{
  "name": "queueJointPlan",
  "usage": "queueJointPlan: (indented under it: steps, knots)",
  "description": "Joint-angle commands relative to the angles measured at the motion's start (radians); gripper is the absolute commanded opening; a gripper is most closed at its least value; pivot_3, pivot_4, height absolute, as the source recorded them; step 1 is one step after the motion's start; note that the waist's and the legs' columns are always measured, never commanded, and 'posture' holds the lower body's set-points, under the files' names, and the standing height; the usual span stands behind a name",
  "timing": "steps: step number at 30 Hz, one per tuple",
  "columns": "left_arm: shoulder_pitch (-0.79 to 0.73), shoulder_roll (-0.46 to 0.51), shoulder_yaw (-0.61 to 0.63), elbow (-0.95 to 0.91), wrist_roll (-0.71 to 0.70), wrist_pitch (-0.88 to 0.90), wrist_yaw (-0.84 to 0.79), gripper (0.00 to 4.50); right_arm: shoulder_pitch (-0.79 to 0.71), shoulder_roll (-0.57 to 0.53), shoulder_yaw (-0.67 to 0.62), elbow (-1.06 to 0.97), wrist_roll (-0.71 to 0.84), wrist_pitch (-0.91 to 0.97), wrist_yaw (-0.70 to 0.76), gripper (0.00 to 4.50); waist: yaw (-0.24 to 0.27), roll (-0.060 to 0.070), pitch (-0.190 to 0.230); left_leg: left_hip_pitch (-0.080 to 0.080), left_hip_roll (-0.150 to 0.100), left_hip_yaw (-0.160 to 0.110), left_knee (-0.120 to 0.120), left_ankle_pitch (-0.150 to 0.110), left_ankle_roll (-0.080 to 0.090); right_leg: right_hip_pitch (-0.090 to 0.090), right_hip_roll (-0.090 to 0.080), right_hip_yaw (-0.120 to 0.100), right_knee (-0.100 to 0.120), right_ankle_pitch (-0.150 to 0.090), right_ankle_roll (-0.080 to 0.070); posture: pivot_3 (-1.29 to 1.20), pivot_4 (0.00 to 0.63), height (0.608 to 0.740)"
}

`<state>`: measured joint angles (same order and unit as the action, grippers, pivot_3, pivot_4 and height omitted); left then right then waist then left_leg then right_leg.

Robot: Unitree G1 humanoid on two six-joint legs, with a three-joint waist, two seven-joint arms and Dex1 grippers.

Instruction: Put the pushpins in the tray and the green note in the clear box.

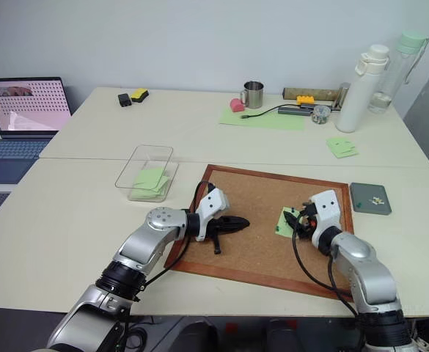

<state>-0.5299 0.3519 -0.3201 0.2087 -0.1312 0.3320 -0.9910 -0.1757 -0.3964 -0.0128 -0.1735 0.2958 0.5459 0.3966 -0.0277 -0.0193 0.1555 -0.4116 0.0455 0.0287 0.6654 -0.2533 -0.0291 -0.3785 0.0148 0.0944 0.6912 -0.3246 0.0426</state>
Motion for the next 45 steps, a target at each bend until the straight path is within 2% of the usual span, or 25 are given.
queueJointPlan:
  steps: [1, 12, 18, 30, 34, 38, 45]
  knots:
    - [0.014, 0.017, -0.021, 0.006, 0.025, 0.027, -0.006, 0.01, -0.018, 0.005, -0.005, 0.003, -0.005, -0.034, 0.018, 3.32, 0.000, 0.000, 0.000, 0.000, 0.000, 0.000, 0.000, 0.000, 0.000, 0.000, 0.000, 0.000, 0.000, 0.000, 0.000, 0.00, 0.150, 0.740]
    - [0.021, 0.027, -0.023, -0.013, 0.026, 0.041, -0.005, 0.00, -0.014, 0.010, -0.007, 0.002, -0.002, -0.061, 0.042, 1.07, -0.001, 0.000, 0.000, 0.000, 0.000, 0.000, 0.000, 0.000, 0.000, 0.000, 0.000, 0.000, 0.000, 0.000, 0.000, 0.00, 0.150, 0.740]
    - [0.018, 0.027, -0.027, -0.004, 0.033, 0.037, -0.001, 0.00, -0.024, 0.015, -0.012, -0.001, -0.004, -0.075, 0.047, 0.02, -0.001, 0.000, 0.000, 0.000, 0.000, 0.000, 0.000, 0.000, 0.000, 0.000, 0.000, 0.000, 0.000, 0.000, 0.000, 0.00, 0.150, 0.740]
    - [-0.002, 0.044, -0.063, 0.056, 0.101, 0.072, 0.036, 0.00, 0.000, 0.025, -0.061, -0.158, 0.091, -0.018, 0.063, 0.02, -0.001, 0.000, 0.000, 0.001, 0.000, 0.000, 0.000, 0.000, 0.000, 0.000, 0.000, 0.000, 0.000, 0.000, 0.000, 0.00, 0.150, 0.740]
    - [0.002, 0.050, -0.071, 0.053, 0.109, 0.085, 0.038, 0.00, 0.013, 0.015, -0.079, -0.207, 0.116, 0.014, 0.055, 0.02, -0.003, -0.001, -0.001, 0.009, 0.000, 0.000, -0.001, 0.000, 0.000, 0.009, 0.000, 0.000, -0.001, 0.000, 0.000, 0.00, 0.150, 0.740]
    - [0.008, 0.053, -0.072, 0.037, 0.106, 0.094, 0.037, 0.00, 0.011, 0.016, -0.133, -0.228, 0.140, 0.032, 0.026, 0.02, -0.003, -0.002, -0.001, 0.011, 0.000, 0.001, -0.002, 0.000, 0.000, 0.010, 0.000, 0.001, -0.001, 0.000, 0.000, 0.00, 0.150, 0.740]
    - [0.027, 0.046, -0.053, 0.001, 0.088, 0.076, 0.043, 0.00, -0.074, -0.056, -0.292, -0.045, 0.044, 0.004, -0.123, 0.02, -0.003, -0.002, -0.001, 0.011, 0.001, 0.002, -0.002, 0.000, 0.000, 0.010, 0.000, 0.002, -0.001, 0.000, 0.000, 0.00, 0.150, 0.740]
